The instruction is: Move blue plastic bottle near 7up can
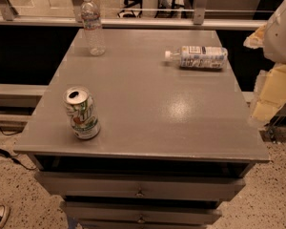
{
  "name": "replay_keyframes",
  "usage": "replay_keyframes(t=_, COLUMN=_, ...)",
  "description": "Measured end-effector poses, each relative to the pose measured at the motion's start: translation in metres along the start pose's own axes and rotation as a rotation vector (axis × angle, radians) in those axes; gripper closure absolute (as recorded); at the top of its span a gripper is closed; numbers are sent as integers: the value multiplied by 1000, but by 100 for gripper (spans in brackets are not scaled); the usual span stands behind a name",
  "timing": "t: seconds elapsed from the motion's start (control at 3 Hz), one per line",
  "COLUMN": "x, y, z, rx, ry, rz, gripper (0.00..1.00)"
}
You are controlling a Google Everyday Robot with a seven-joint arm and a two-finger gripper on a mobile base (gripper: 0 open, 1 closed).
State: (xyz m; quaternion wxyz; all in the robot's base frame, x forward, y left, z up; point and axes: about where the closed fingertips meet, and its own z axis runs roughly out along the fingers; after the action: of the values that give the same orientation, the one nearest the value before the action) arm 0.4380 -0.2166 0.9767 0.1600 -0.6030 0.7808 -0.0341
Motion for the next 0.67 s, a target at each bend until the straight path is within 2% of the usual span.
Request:
replay_keyframes(t=0.33, x=-1, y=0, z=1, rx=1, ry=-14, rz=8, gripper=0)
replay_keyframes(t=0.67, x=-14, y=-13, z=32, rx=-2, ry=-172, rz=103, gripper=0)
